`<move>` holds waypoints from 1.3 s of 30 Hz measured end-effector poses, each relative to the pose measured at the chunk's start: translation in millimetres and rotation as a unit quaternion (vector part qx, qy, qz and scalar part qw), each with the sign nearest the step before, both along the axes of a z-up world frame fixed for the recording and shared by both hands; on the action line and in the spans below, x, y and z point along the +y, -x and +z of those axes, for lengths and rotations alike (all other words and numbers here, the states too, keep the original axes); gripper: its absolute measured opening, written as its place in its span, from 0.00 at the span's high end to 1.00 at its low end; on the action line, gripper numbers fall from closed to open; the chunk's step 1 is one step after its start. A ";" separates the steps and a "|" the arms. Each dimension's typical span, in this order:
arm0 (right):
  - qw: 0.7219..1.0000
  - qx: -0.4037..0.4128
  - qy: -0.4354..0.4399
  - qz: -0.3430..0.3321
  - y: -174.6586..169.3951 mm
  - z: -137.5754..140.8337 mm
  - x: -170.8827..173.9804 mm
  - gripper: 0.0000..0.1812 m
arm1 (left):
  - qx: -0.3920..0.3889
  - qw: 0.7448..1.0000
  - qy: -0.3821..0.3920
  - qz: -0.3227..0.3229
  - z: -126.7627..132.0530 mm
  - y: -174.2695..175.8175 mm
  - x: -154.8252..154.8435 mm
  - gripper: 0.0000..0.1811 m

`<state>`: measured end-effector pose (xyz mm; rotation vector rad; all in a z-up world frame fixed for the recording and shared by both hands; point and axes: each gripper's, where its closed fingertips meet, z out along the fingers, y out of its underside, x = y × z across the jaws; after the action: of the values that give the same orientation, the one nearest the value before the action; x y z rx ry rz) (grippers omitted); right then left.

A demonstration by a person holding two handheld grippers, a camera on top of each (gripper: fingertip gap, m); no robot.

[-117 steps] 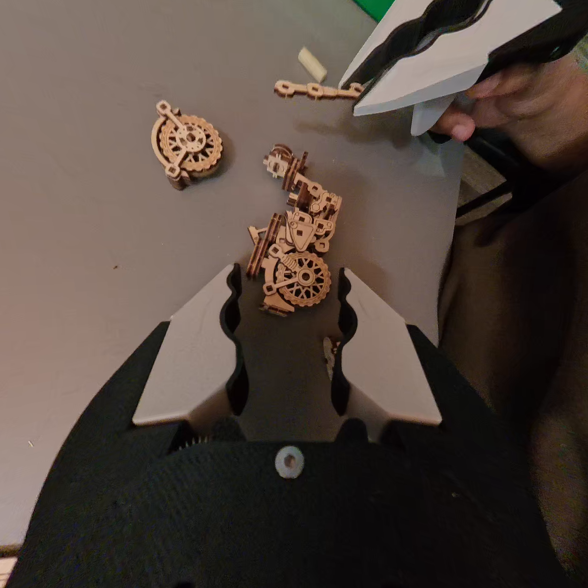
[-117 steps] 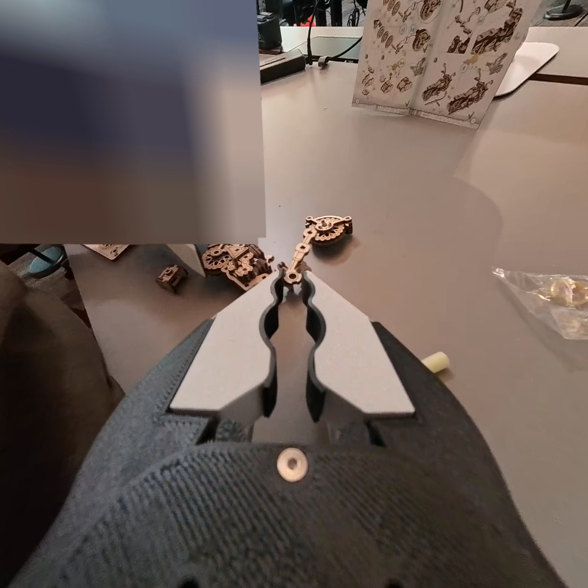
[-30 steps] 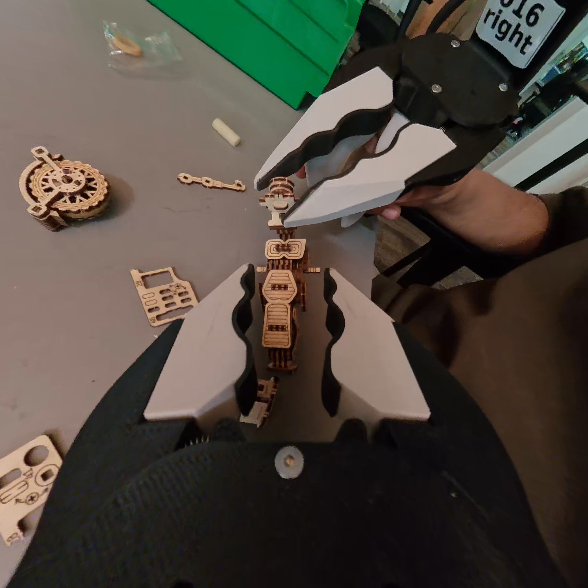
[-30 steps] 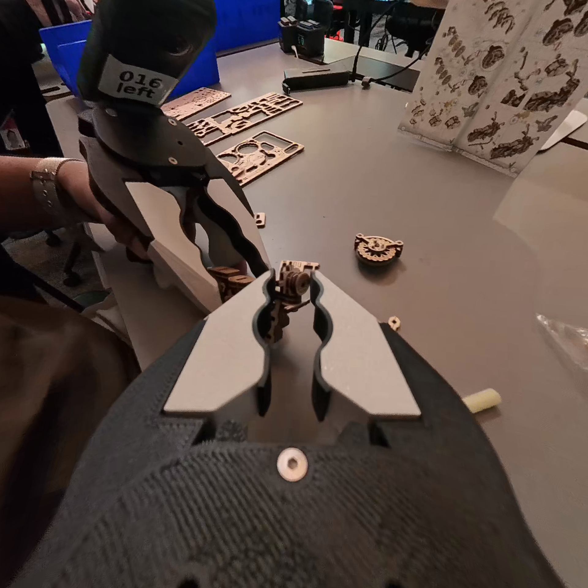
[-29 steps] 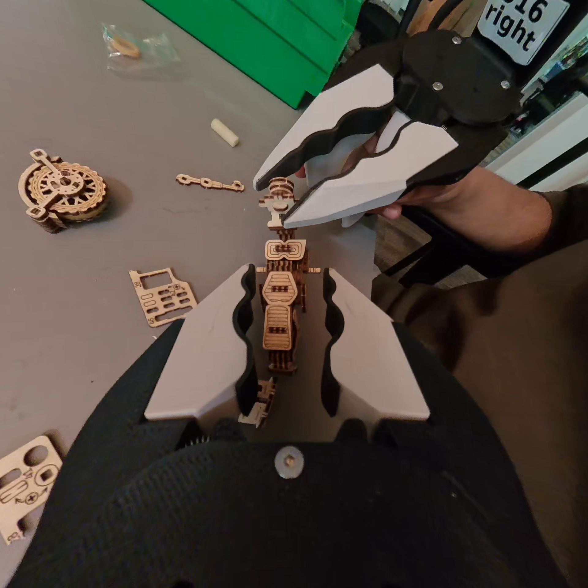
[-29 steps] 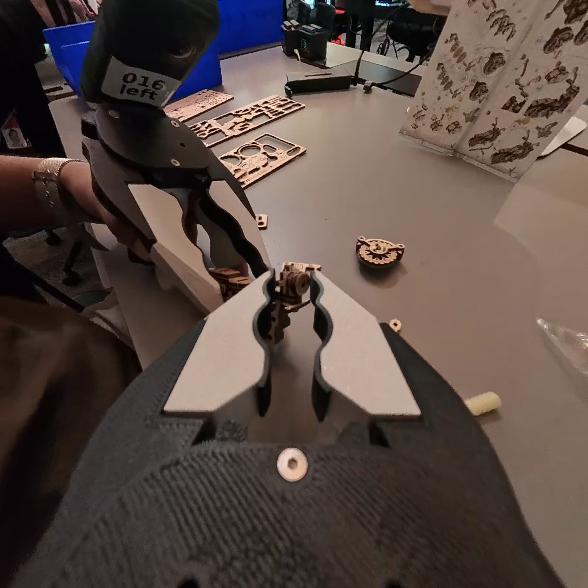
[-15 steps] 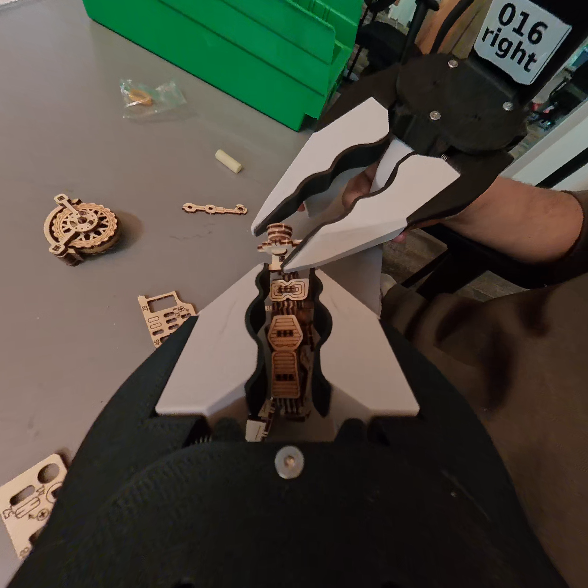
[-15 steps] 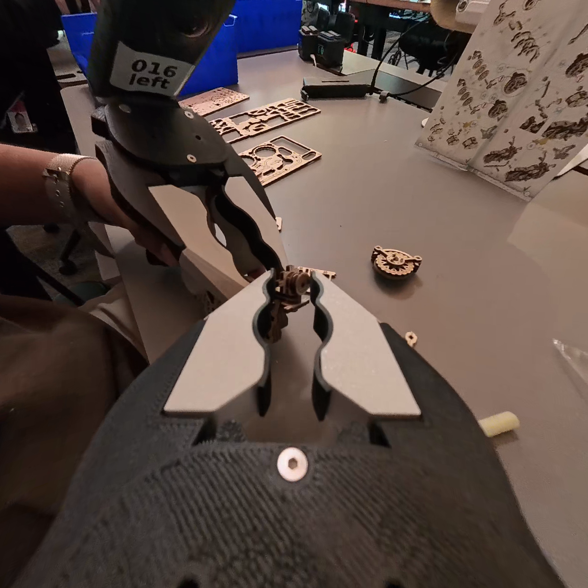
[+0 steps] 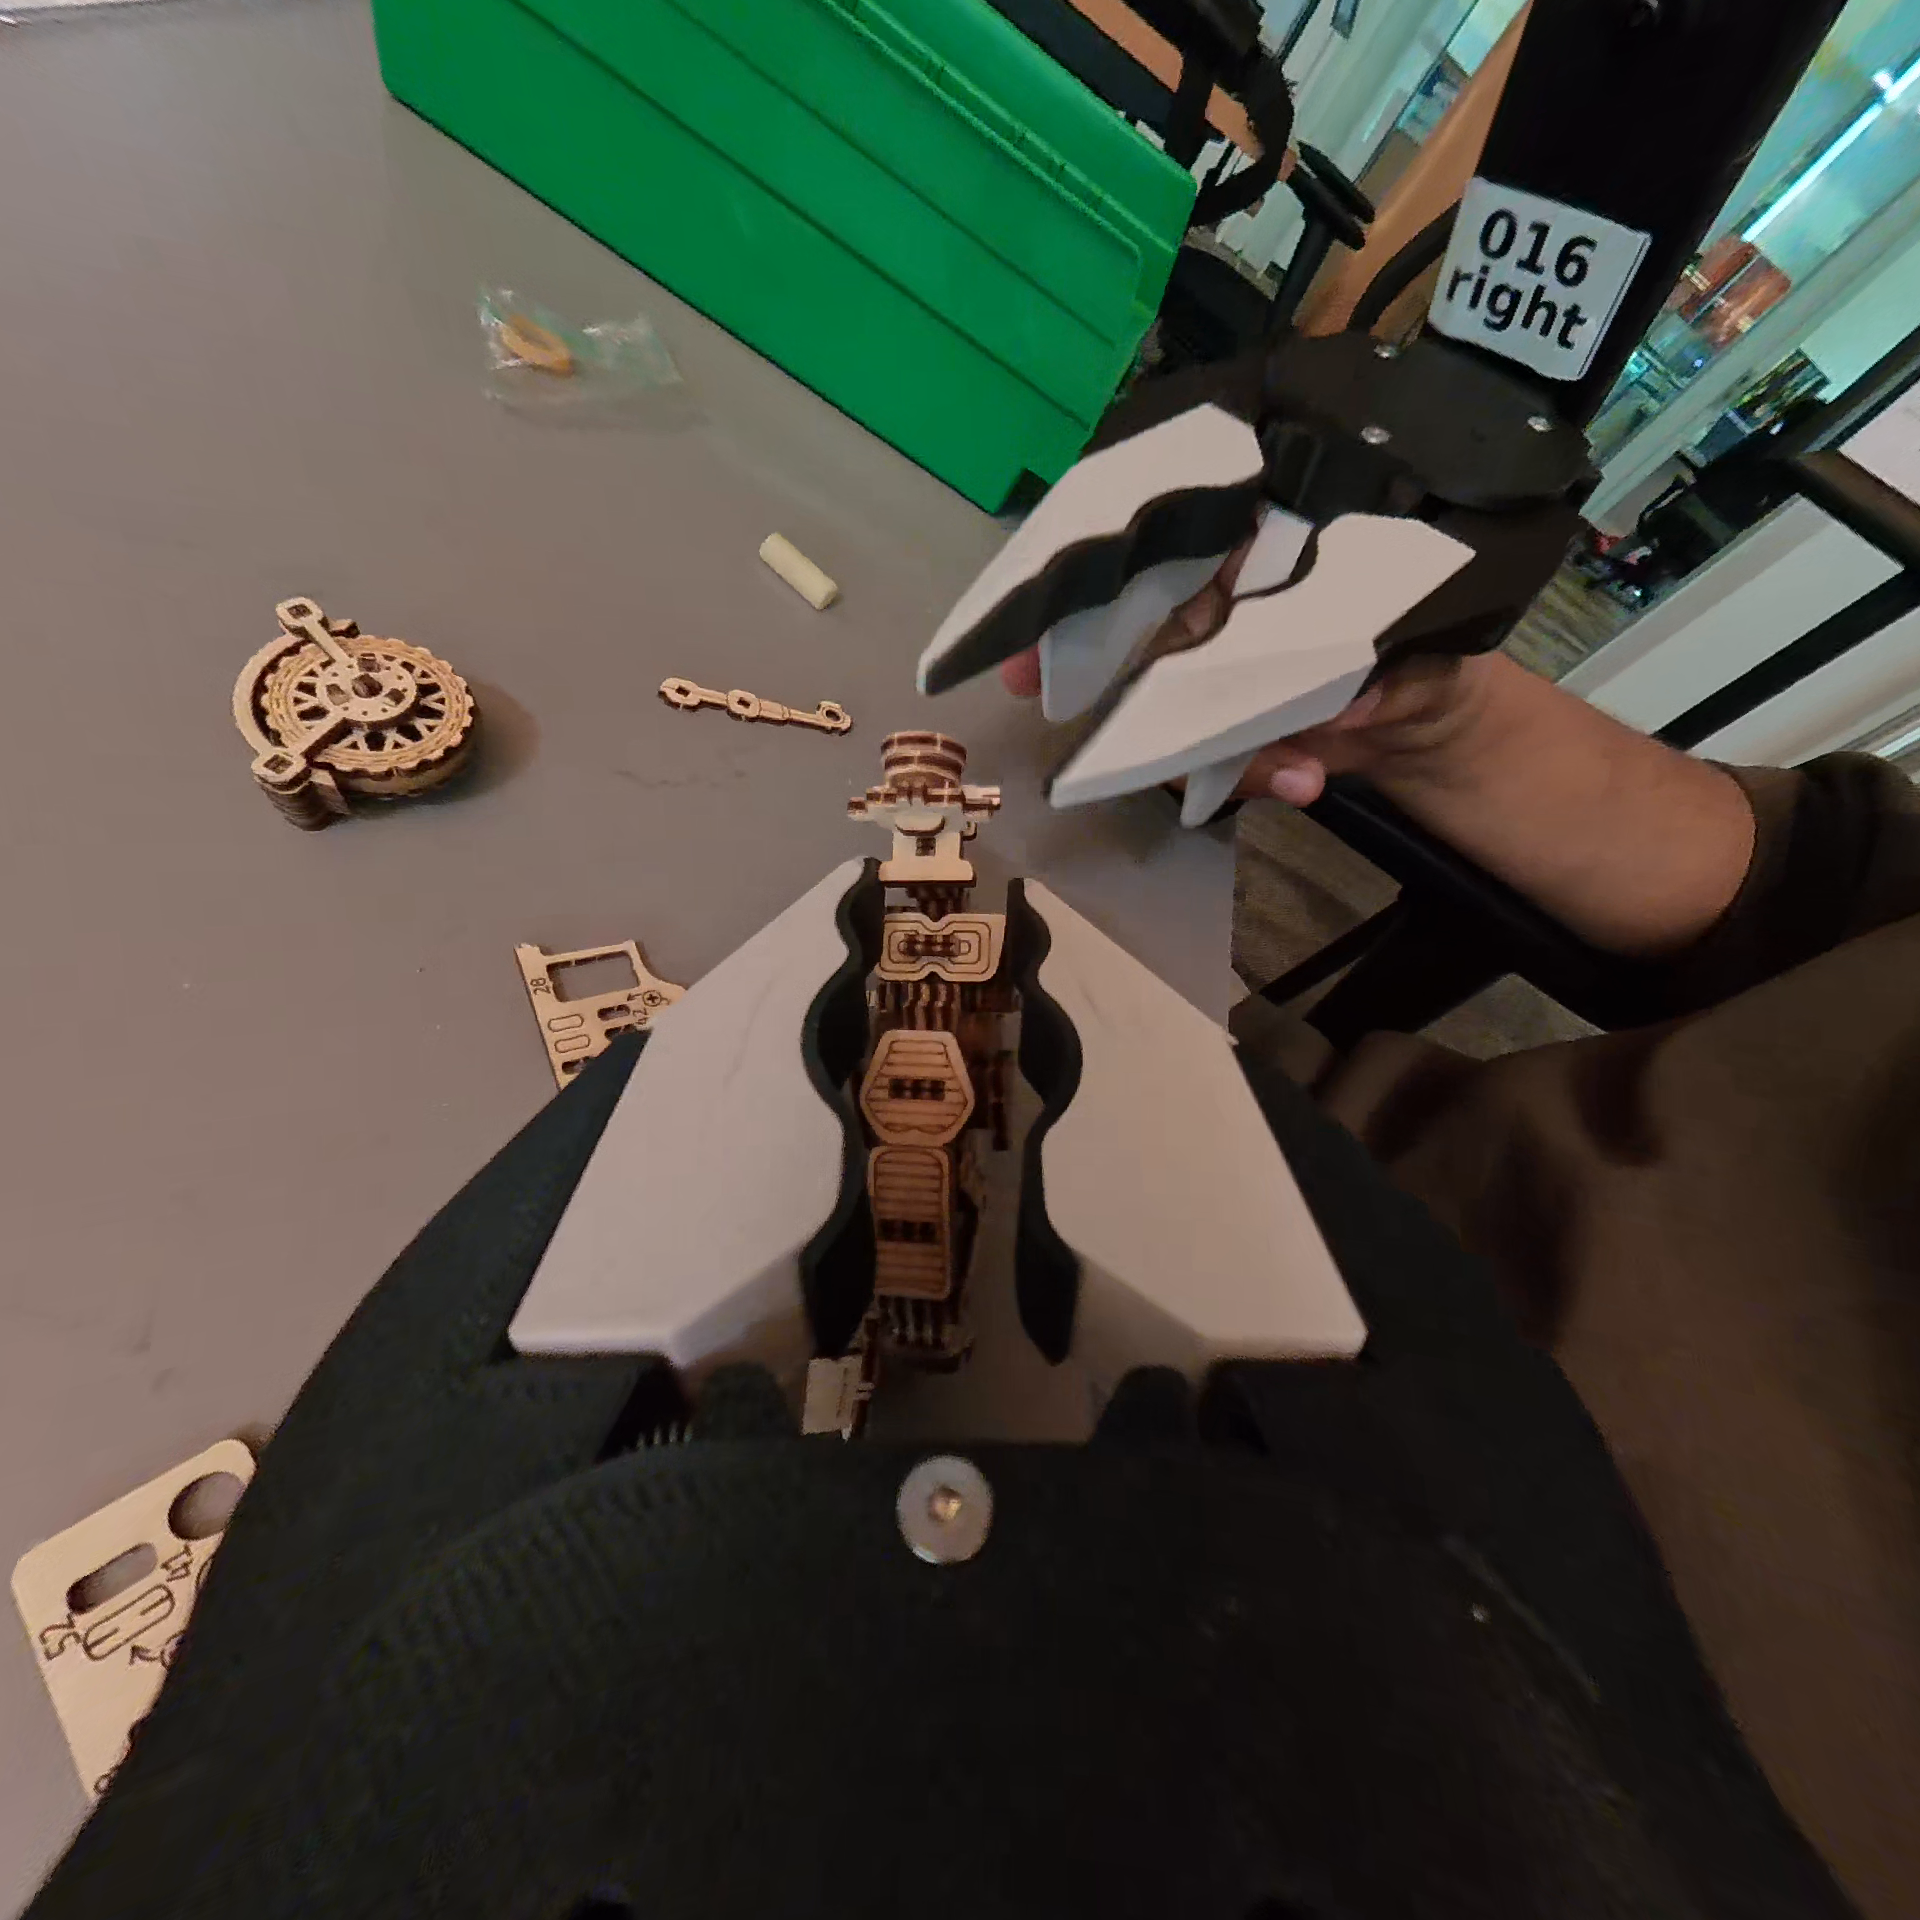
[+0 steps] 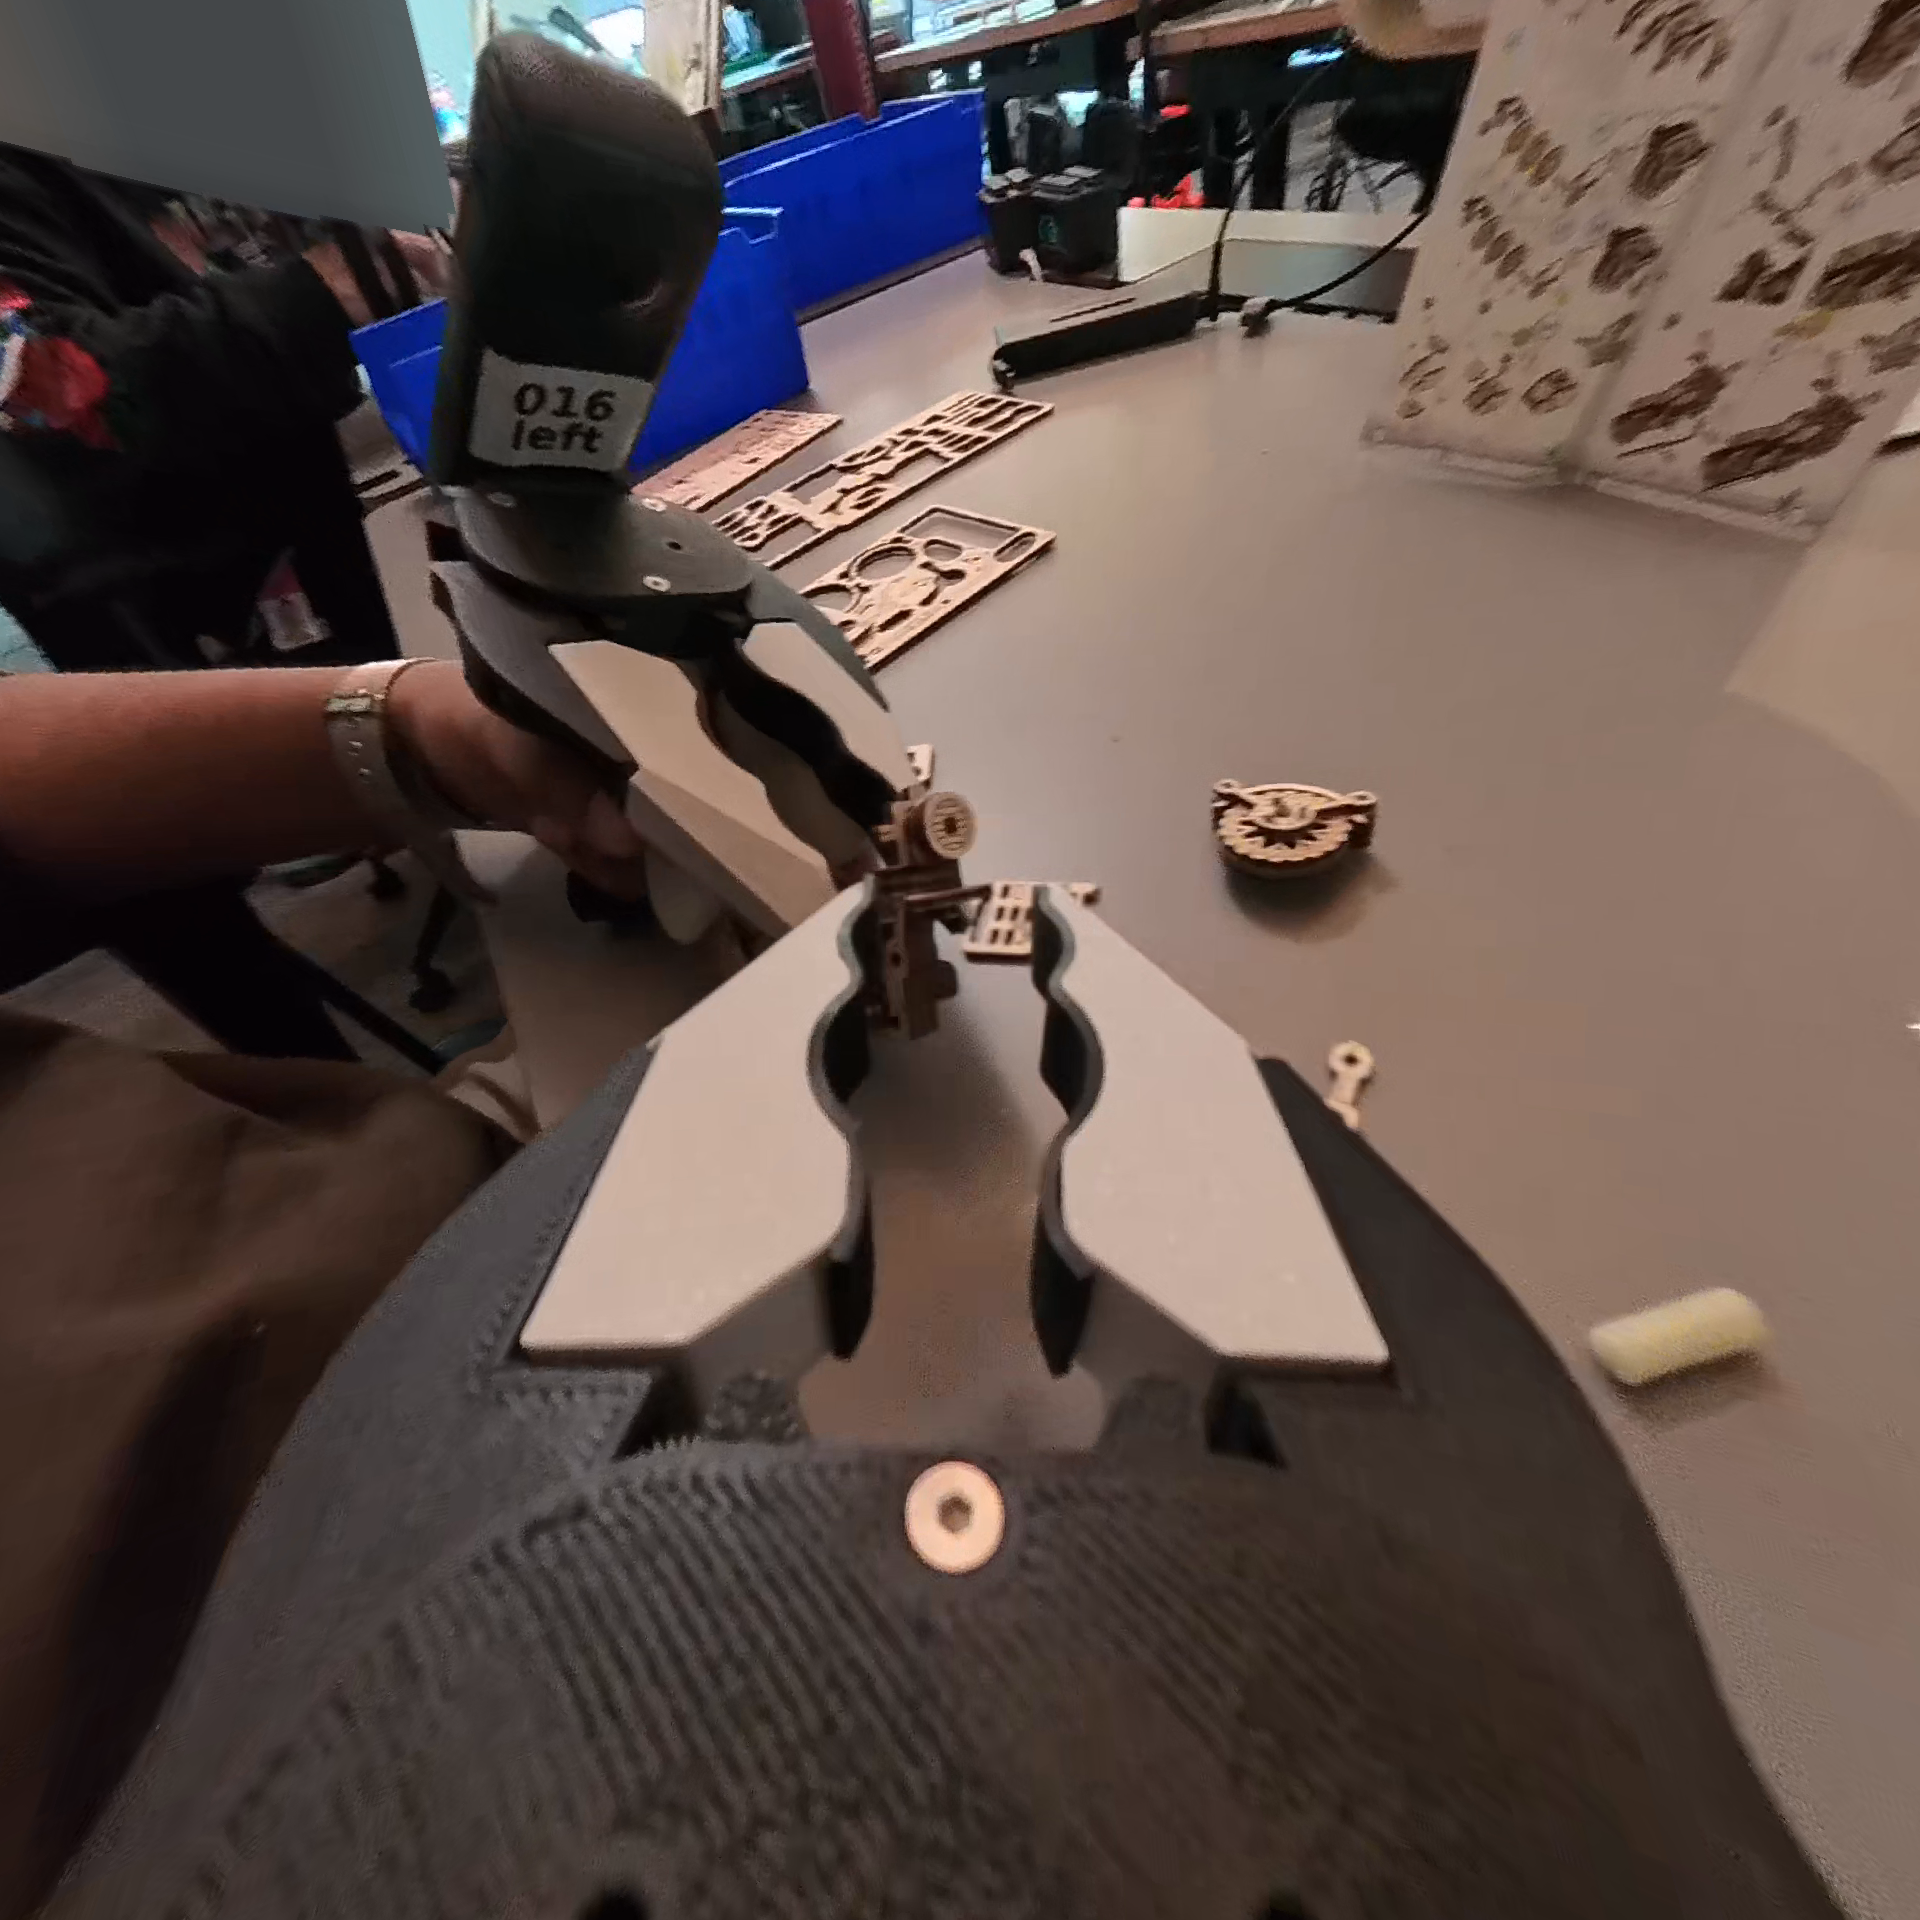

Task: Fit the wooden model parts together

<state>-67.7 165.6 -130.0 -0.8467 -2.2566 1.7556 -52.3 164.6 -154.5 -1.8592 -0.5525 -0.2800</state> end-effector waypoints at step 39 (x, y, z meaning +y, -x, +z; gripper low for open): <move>1.000 0.019 -0.020 0.014 -6.4 -2.4 -7.4 0.91 | 0.061 0.998 -0.023 -0.010 13.1 -3.5 -1.3 0.92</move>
<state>-61.3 158.2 -132.4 -0.7722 -2.2821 1.7169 -48.8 163.3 -141.4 -1.8250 -0.4397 -0.1889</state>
